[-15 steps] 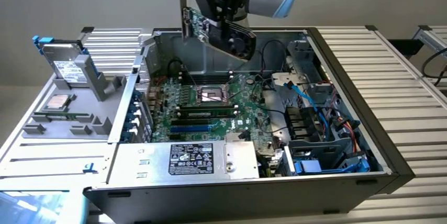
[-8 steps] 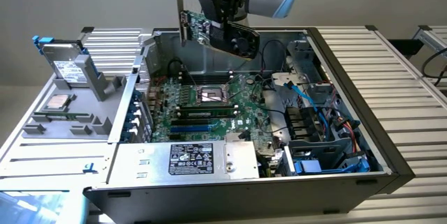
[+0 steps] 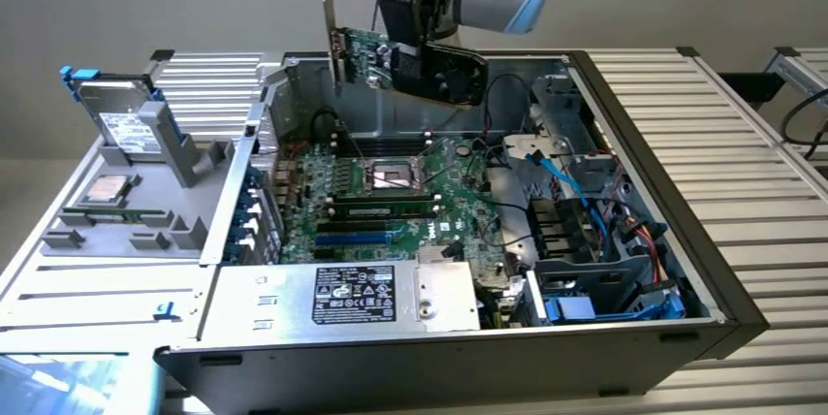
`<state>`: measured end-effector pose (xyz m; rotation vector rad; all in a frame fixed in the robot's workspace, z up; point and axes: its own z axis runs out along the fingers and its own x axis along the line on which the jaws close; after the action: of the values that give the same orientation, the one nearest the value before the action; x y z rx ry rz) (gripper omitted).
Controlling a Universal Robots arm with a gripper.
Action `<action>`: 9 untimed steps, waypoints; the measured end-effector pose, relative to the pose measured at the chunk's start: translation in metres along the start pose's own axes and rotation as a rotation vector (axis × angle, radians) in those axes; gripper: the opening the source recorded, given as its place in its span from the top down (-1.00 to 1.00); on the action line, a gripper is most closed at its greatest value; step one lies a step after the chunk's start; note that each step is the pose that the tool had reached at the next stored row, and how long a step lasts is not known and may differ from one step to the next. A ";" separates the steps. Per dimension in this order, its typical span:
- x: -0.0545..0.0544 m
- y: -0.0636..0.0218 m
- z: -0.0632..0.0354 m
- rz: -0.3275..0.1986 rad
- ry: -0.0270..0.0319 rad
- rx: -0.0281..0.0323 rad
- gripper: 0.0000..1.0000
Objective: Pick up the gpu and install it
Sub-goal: 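Insert the gpu into the slot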
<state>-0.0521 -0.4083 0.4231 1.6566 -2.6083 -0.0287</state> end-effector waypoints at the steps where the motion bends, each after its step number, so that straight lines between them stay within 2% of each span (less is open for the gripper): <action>1: 0.000 0.0000 0.0004 -0.019 -0.0003 0.0030 0.44; 5: 0.000 -0.0001 0.0024 -0.090 0.0000 0.0117 0.44; 9: 0.000 -0.0002 0.0054 -0.164 -0.0005 0.0146 0.44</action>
<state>-0.0521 -0.4083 0.4178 1.8708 -2.4717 -0.0165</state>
